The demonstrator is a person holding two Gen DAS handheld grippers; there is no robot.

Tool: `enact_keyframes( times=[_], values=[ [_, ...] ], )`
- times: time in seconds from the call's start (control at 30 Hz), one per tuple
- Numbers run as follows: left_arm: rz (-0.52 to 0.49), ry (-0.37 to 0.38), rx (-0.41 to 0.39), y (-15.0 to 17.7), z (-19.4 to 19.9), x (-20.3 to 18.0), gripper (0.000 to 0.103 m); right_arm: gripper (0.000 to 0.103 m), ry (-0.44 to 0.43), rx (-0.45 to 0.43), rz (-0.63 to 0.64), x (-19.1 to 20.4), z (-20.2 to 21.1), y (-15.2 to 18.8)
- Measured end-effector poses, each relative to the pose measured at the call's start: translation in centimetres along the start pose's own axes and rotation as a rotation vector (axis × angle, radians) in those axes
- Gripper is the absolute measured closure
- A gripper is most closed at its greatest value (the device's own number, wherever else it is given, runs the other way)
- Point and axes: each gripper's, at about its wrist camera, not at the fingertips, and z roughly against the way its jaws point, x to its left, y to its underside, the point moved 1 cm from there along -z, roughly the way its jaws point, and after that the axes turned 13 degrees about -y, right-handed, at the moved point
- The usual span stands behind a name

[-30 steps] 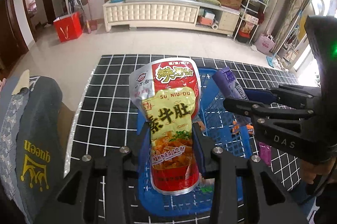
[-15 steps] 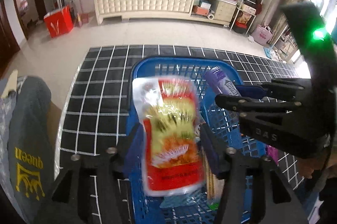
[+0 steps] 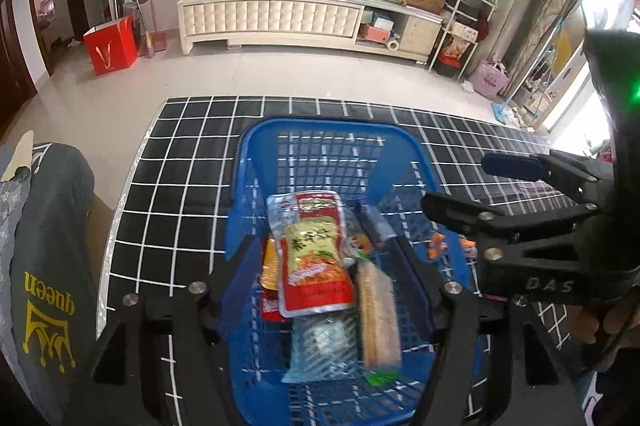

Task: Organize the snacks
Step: 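Open the right gripper to drop the gum pack into the basket, then move both grippers over the orange stick snack and clear biscuit bag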

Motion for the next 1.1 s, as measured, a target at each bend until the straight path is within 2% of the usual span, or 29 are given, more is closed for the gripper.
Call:
enact_keyframes(
  times=[0.27,0.33,0.6,0.73,0.87,1.1],
  values=[
    [-0.033,0.035,-0.020,0.6,3.0,-3.4,0.038,0.019,0.035,-0.052,-0.078,-3.1,5.4,2.7],
    [-0.049,0.042,-0.030,0.7,3.9,-4.4,0.034,0.019,0.042,-0.070,-0.101,-4.1,6.8,3.6],
    [-0.105,0.076,-0.034,1.1,5.5,-8.8,0.032,0.019,0.064,-0.093,-0.172,-7.5,10.1,6.7],
    [-0.166,0.076,-0.032,1.5,5.5,-11.6,0.032,0.019,0.063,-0.095,-0.190,-8.7,10.7,7.7],
    [-0.167,0.098,-0.022,1.6,5.1,-13.4,0.032,0.019,0.071,-0.085,-0.197,-9.9,11.0,8.8],
    [-0.215,0.086,-0.005,1.4,3.6,-16.7,0.032,0.019,0.066,-0.056,-0.233,-12.6,10.5,9.9]
  ],
)
